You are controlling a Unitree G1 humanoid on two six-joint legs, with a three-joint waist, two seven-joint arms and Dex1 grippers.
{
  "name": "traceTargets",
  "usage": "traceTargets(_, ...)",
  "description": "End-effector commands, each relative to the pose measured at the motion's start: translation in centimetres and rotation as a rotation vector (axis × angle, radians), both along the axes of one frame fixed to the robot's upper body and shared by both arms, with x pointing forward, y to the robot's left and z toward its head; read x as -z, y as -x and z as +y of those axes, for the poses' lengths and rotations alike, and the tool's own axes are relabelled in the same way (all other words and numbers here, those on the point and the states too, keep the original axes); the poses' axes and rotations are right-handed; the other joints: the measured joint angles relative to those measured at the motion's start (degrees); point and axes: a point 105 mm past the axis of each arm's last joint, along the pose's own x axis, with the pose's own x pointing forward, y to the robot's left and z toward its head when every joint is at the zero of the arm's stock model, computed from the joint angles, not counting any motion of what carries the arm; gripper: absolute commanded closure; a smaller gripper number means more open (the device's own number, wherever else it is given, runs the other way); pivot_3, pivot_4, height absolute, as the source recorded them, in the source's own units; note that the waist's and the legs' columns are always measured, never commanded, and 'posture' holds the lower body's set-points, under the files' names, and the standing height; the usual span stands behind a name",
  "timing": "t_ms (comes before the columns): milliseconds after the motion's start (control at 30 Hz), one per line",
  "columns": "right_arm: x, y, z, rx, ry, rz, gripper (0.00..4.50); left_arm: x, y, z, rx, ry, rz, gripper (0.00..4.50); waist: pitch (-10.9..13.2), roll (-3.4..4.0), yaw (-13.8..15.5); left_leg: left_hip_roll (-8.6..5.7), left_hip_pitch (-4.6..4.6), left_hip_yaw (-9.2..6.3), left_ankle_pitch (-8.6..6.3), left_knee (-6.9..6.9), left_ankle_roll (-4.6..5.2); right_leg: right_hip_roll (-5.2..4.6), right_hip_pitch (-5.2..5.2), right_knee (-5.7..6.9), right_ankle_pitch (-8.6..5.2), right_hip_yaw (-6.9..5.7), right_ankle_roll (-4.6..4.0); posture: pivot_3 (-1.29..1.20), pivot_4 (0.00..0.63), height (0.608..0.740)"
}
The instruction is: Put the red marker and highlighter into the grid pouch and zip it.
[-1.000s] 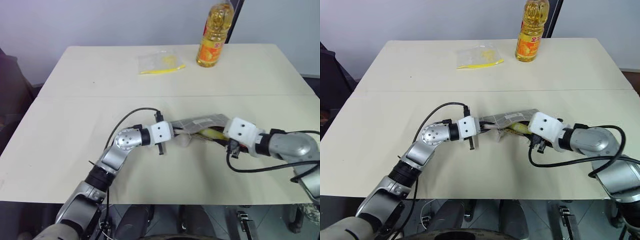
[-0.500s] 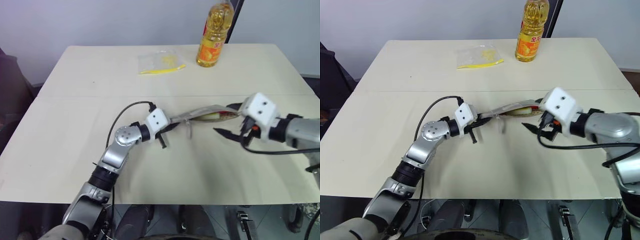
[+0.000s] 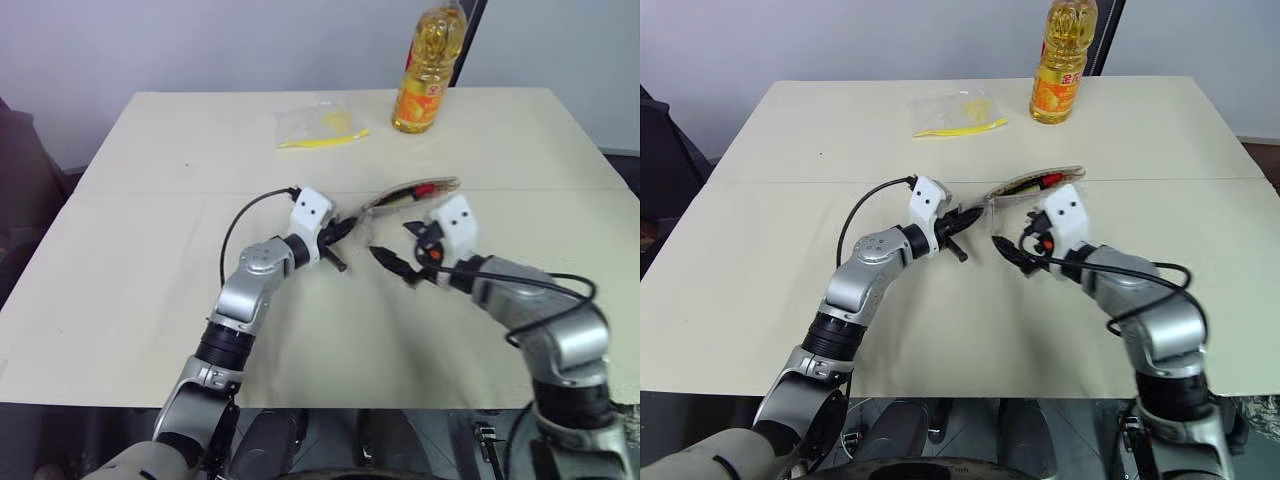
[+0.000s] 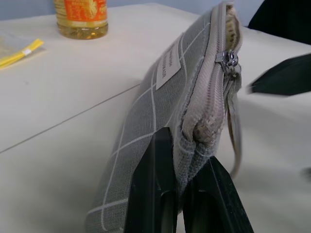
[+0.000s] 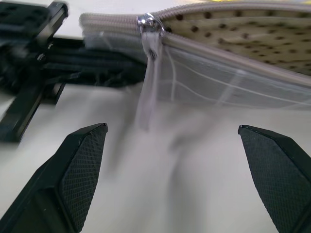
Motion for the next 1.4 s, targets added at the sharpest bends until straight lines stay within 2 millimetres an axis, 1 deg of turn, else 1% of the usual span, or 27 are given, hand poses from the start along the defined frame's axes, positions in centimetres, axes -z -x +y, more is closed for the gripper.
traceTargets(33,-0.8,-1.1,0.7,0.02,-0.005,-0.06,0.03,-1.8,0.2,0.1,0.006,0.037,-0.046,4.5,0.0,0.0,0.0,-0.01,0.0,0.0,0.0,-0.02,0.0,0.0,0.0,0.0,0.0,0.0,0.0,0.0,0.15,0.74)
traceTargets(67,-0.8,-1.2,0.9,0.02,-0.009,-0.06,0.55,-1.8,0.3,0.2,0.006,0.034,-0.047,4.5,0.0,0.0,0.1,-0.01,0.0,0.0,0.0,-0.03,0.0,0.0,0.0,0.0,0.0,0.0,0.0,0.0,0.15,0.74)
traceTargets(100,-0.8,-1.2,1.1,0.013,-0.016,-0.061,0.89,-1.8,0.2,0.3,0.004,0.034,-0.046,4.5,0.0,0.0,0.1,-0.02,0.0,-0.01,0.0,-0.04,0.0,0.0,-0.01,0.0,0.0,0.0,0.0,0.0,0.15,0.74)
traceTargets(133,-0.9,-1.3,1.3,0.01,-0.025,-0.062,1.36,-1.9,0.2,0.4,-0.002,0.039,-0.043,4.5,0.0,0.0,0.0,-0.03,0.0,-0.01,0.0,-0.05,0.0,0.0,-0.01,0.0,0.0,0.0,0.0,0.0,0.15,0.74)
traceTargets(300,-1.1,-1.5,1.5,0.003,-0.04,-0.067,4.07,-2.0,0.1,0.6,-0.014,0.035,-0.047,4.5,0.0,0.0,-0.1,-0.01,0.0,-0.01,0.0,-0.05,0.0,0.01,-0.03,0.02,0.0,0.01,0.0,0.0,0.15,0.74)
traceTargets(333,-1.1,-1.5,1.3,0.008,-0.032,-0.071,4.47,-1.9,0.1,0.7,-0.017,0.031,-0.05,4.5,0.0,0.01,-0.1,-0.01,0.0,-0.02,0.0,-0.05,0.0,0.02,-0.03,0.02,0.0,0.01,0.0,0.0,0.15,0.74)
traceTargets(400,-1.7,-1.7,0.0,0.046,-0.015,-0.093,4.47,-1.8,0.0,1.1,-0.026,0.011,-0.063,4.5,0.0,0.01,-0.1,-0.01,0.0,-0.02,0.0,-0.05,0.0,0.02,-0.03,0.03,0.0,0.01,0.0,0.0,0.15,0.74)
traceTargets(533,-3.7,-2.7,-4.4,0.203,0.046,-0.166,4.47,-1.0,0.0,2.0,-0.027,-0.055,-0.085,4.5,0.0,0.01,-0.1,-0.02,0.0,-0.01,0.0,-0.04,-0.01,0.01,-0.03,0.02,0.0,0.01,0.0,0.0,0.15,0.74)
traceTargets(600,-4.5,-3.2,-7.4,0.308,0.098,-0.191,4.47,-0.4,0.1,2.6,-0.018,-0.101,-0.099,4.5,0.0,0.01,-0.1,-0.02,0.0,-0.01,0.0,-0.05,-0.01,0.01,-0.03,0.02,0.0,0.02,0.0,0.0,0.15,0.74)
traceTargets(667,-5.4,-3.4,-11.3,0.443,0.152,-0.215,4.47,0.2,0.2,3.3,-0.01,-0.135,-0.105,4.5,0.0,0.02,0.0,-0.02,0.01,-0.01,0.0,-0.05,-0.01,0.01,-0.03,0.02,0.0,0.01,-0.01,0.0,0.15,0.74)
traceTargets(700,-6.0,-3.4,-13.7,0.529,0.17,-0.227,4.47,0.5,0.2,3.8,-0.01,-0.148,-0.104,4.5,0.0,0.02,0.0,-0.02,0.01,0.0,0.0,-0.06,-0.01,0.01,-0.02,0.02,0.0,0.02,-0.01,0.0,0.15,0.74)
traceTargets(733,-6.4,-3.3,-15.2,0.583,0.179,-0.235,4.47,0.7,0.3,4.1,-0.01,-0.155,-0.103,4.5,0.0,0.02,0.0,-0.02,0.01,0.01,0.0,-0.06,0.0,0.0,-0.03,0.02,0.0,0.02,-0.01,0.0,0.15,0.74)
traceTargets(767,-6.5,-3.2,-16.0,0.606,0.185,-0.238,4.47,0.8,0.3,4.4,-0.011,-0.158,-0.102,4.5,0.0,0.02,-0.1,-0.03,0.01,0.02,0.0,-0.06,0.0,-0.01,-0.03,0.02,0.0,0.02,-0.01,0.0,0.15,0.74)
traceTargets(800,-6.6,-3.2,-16.4,0.614,0.188,-0.238,4.47,0.9,0.3,4.5,-0.011,-0.158,-0.102,4.5,0.0,0.02,-0.2,-0.02,0.01,0.03,0.0,-0.08,0.0,-0.01,-0.03,0.01,0.0,0.03,-0.01,0.0,0.15,0.74)
traceTargets(900,-6.1,-2.9,-16.1,0.564,0.205,-0.214,4.47,1.0,0.4,4.8,-0.009,-0.16,-0.101,4.5,0.0,0.05,-0.6,0.0,0.01,0.03,0.0,-0.09,0.0,-0.01,-0.05,0.03,0.0,0.03,-0.01,0.0,0.15,0.74)
traceTargets(933,-5.8,-2.7,-15.3,0.508,0.211,-0.199,4.47,1.0,0.5,4.9,-0.001,-0.153,-0.09,4.5,0.0,0.05,-0.7,0.0,0.01,0.03,0.0,-0.09,0.0,-0.01,-0.05,0.03,0.0,0.03,-0.01,0.0,0.15,0.74)
traceTargets(967,-5.4,-2.5,-14.8,0.464,0.218,-0.18,4.23,1.0,0.7,4.9,0.012,-0.142,-0.083,4.5,0.0,0.05,-0.8,0.0,0.0,0.03,0.0,-0.08,0.0,-0.01,-0.04,0.03,0.0,0.03,-0.01,0.0,0.15,0.74)
traceTargets(1033,-4.4,-1.8,-13.8,0.373,0.217,-0.135,3.55,0.9,1.0,5.4,0.018,-0.136,-0.071,3.77,0.0,0.05,-1.3,-0.02,0.0,0.02,0.0,-0.07,0.02,-0.02,0.0,0.01,0.0,0.02,-0.01,0.0,0.15,0.74)
traceTargets(1067,-4.0,-1.4,-13.4,0.338,0.222,-0.117,3.05,0.9,1.0,5.7,0.013,-0.136,-0.066,3.4,0.0,0.04,-1.4,-0.02,0.0,0.02,-0.02,-0.07,0.03,-0.03,0.0,0.0,0.0,0.02,-0.01,0.0,0.15,0.74)
traceTargets(1100,-3.8,-1.2,-13.2,0.316,0.226,-0.106,2.57,0.9,1.1,6.0,0.009,-0.138,-0.062,2.92,0.0,0.04,-1.6,-0.02,0.0,0.02,-0.02,-0.08,0.04,-0.03,-0.01,0.0,0.0,0.02,-0.01,0.0,0.15,0.74)
traceTargets(1167,-3.1,-0.3,-12.9,0.255,0.253,-0.091,1.44,1.0,1.3,7.5,-0.018,-0.143,-0.043,1.82,0.0,0.04,-1.7,0.0,0.01,0.02,-0.02,-0.08,0.04,-0.03,-0.03,0.01,0.0,0.02,-0.01,0.0,0.15,0.74)
traceTargets(1200,-2.9,0.0,-13.0,0.243,0.26,-0.087,1.0,1.1,1.6,8.3,-0.03,-0.144,-0.03,1.38,0.0,0.04,-1.8,0.01,0.01,0.02,-0.02,-0.09,0.04,-0.02,-0.03,0.02,0.0,0.02,-0.01,0.0,0.15,0.74)
traceTargets(1333,-2.2,1.5,-14.2,0.22,0.245,-0.068,1.0,1.9,2.6,12.2,-0.114,-0.164,0.024,1.38,0.0,0.05,-1.8,0.02,0.02,0.02,-0.03,-0.08,0.04,-0.02,-0.01,0.01,-0.01,0.03,-0.01,0.0,0.15,0.74)
traceTargets(1400,-2.0,1.9,-14.5,0.211,0.239,-0.067,1.0,2.0,2.9,13.4,-0.149,-0.167,0.034,1.38,0.0,0.06,-1.5,0.02,0.02,0.02,-0.03,-0.07,0.04,-0.03,-0.01,0.0,-0.01,0.03,-0.02,0.0,0.15,0.74)
